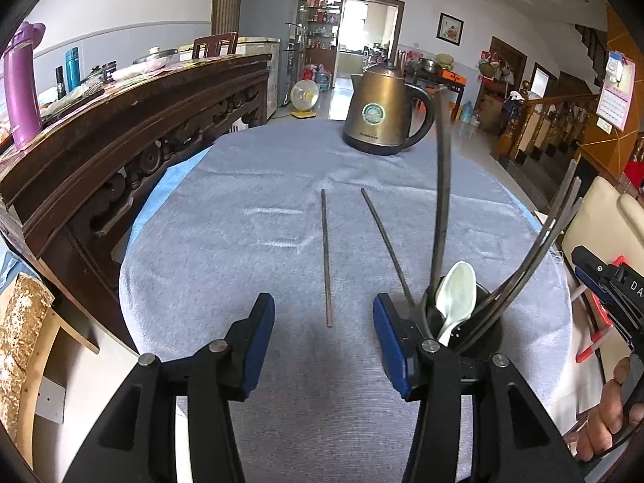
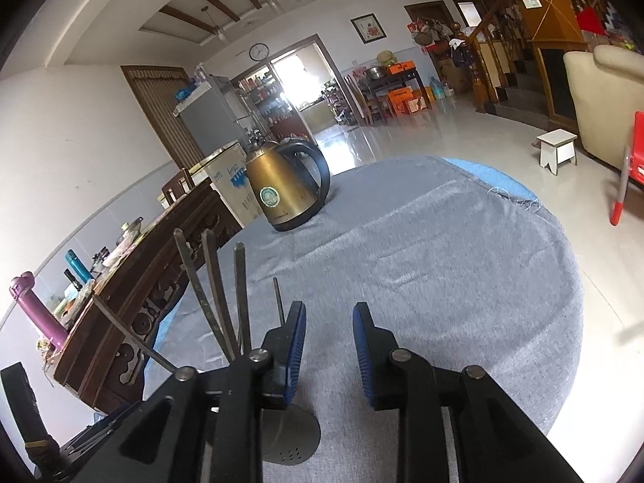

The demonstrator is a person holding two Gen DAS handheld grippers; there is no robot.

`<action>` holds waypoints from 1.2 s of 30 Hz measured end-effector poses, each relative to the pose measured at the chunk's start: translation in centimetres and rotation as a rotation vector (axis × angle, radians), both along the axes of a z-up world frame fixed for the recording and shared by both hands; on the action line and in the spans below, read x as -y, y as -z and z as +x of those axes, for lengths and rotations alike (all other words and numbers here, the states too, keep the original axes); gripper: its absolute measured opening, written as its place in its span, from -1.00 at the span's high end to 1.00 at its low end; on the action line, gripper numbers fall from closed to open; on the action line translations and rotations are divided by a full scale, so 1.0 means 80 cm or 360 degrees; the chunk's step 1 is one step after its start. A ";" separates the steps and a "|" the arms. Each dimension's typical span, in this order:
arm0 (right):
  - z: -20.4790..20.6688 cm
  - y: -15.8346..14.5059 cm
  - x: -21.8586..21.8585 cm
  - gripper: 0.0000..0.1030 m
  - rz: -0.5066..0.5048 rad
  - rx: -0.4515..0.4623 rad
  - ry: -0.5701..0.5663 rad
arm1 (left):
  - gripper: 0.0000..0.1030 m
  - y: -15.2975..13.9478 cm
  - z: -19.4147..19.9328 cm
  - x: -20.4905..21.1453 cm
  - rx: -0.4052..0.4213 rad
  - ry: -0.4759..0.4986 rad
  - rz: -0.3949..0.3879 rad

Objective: Organize utensils
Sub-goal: 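Withdraw both open tools from the cup toward the two chopsticks on the cloth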

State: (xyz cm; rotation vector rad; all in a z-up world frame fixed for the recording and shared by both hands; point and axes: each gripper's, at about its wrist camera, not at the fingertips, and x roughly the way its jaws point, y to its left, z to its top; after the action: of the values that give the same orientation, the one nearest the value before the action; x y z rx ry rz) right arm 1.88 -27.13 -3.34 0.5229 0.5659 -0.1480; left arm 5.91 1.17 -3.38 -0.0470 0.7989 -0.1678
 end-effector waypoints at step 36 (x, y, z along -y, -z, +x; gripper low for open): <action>0.022 0.039 0.010 0.49 0.0080 -0.0184 -0.0013 | -0.12 0.049 0.028 -0.021 -0.0193 -0.0158 0.0126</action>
State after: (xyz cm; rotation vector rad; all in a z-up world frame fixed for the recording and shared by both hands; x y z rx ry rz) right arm 3.64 -27.92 -6.46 0.5630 0.6861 -0.1571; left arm 8.12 2.87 -7.28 -0.0222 0.9217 -0.0396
